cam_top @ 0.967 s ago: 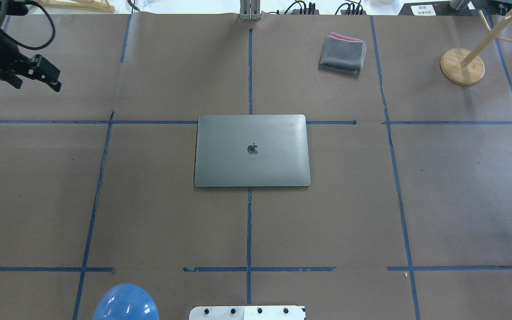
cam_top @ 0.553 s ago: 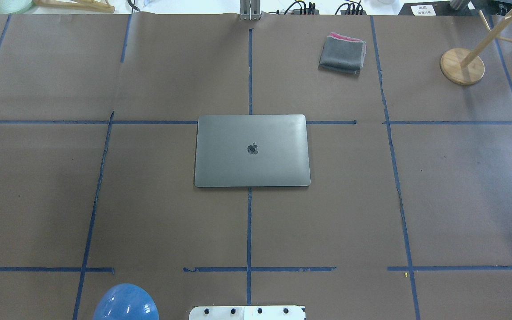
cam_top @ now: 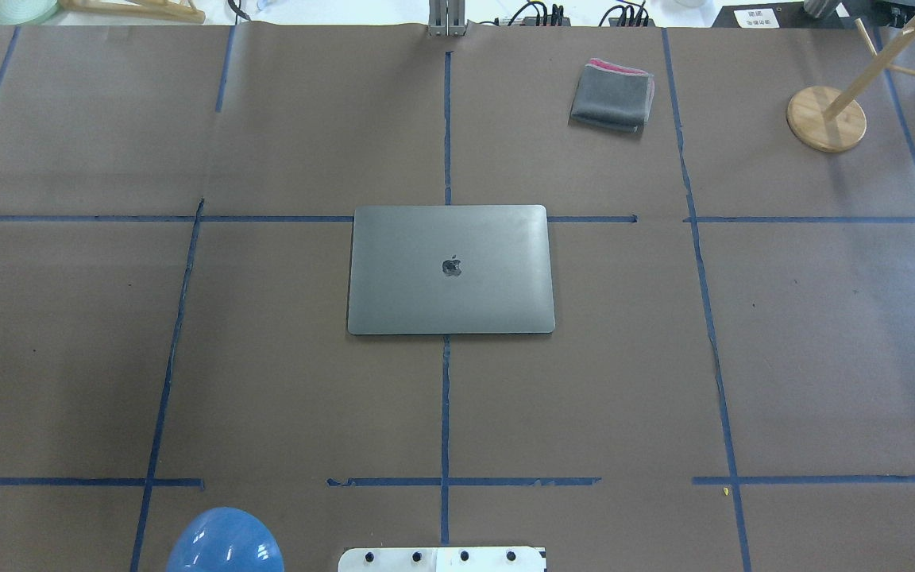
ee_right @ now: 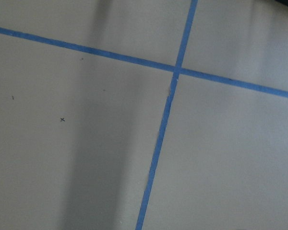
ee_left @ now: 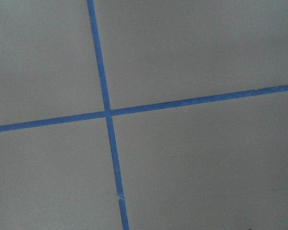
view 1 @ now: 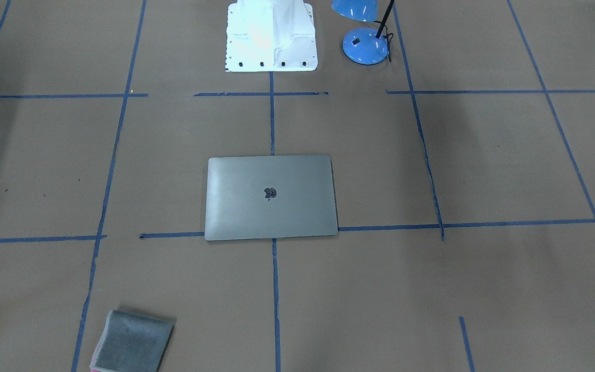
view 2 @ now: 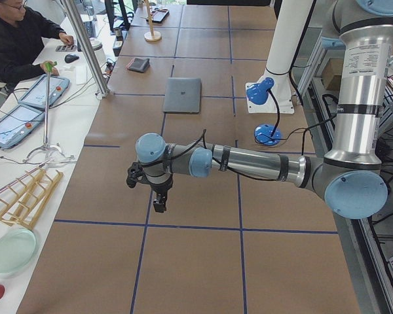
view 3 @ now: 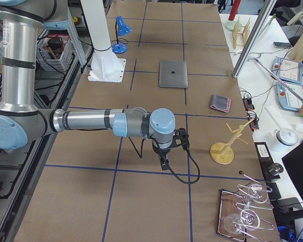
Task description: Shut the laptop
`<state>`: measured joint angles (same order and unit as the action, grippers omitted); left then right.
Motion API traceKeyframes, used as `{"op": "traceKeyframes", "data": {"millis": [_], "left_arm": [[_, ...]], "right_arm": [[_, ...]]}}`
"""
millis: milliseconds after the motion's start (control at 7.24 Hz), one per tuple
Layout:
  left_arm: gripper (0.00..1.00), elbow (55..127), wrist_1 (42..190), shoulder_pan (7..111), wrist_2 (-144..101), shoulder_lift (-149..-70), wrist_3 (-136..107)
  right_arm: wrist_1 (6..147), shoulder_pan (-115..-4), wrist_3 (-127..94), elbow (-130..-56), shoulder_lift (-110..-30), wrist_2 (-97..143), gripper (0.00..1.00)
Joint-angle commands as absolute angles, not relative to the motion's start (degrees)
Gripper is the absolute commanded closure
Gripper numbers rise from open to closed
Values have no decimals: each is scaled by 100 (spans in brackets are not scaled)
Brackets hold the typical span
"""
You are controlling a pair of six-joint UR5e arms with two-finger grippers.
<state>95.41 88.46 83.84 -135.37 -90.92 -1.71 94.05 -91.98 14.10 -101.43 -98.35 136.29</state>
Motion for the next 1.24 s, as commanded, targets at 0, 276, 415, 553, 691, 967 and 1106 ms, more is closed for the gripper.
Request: {"op": "traceKeyframes", "data": {"millis": [0, 276, 415, 553, 691, 967, 1106], "left_arm": [[0, 9335, 8842, 8690, -13561, -9044, 242], [0, 9160, 8780, 8982, -13561, -9123, 543], [0, 9063, 8806, 8991, -13570, -9088, 641], [0, 9062, 8807, 8991, -13570, -9044, 633], [0, 9044, 8798, 8991, -13579, -9035, 633], [0, 9044, 8798, 8991, -13579, -9044, 624], [0, 9035, 8798, 8983, -13579, -9053, 624]], "right_arm": [[9387, -9202, 1389, -9704, -9897, 13658, 0], [9387, -9202, 1371, -9616, -9870, 13667, 0], [9387, -9202, 1301, -9537, -9827, 13667, 0], [9387, -9202, 1170, -9554, -9817, 13676, 0], [9387, -9202, 1160, -9545, -9817, 13676, 0], [9387, -9202, 864, -9571, -9817, 13676, 0], [9378, -9202, 696, -9615, -9817, 13676, 0]]}}
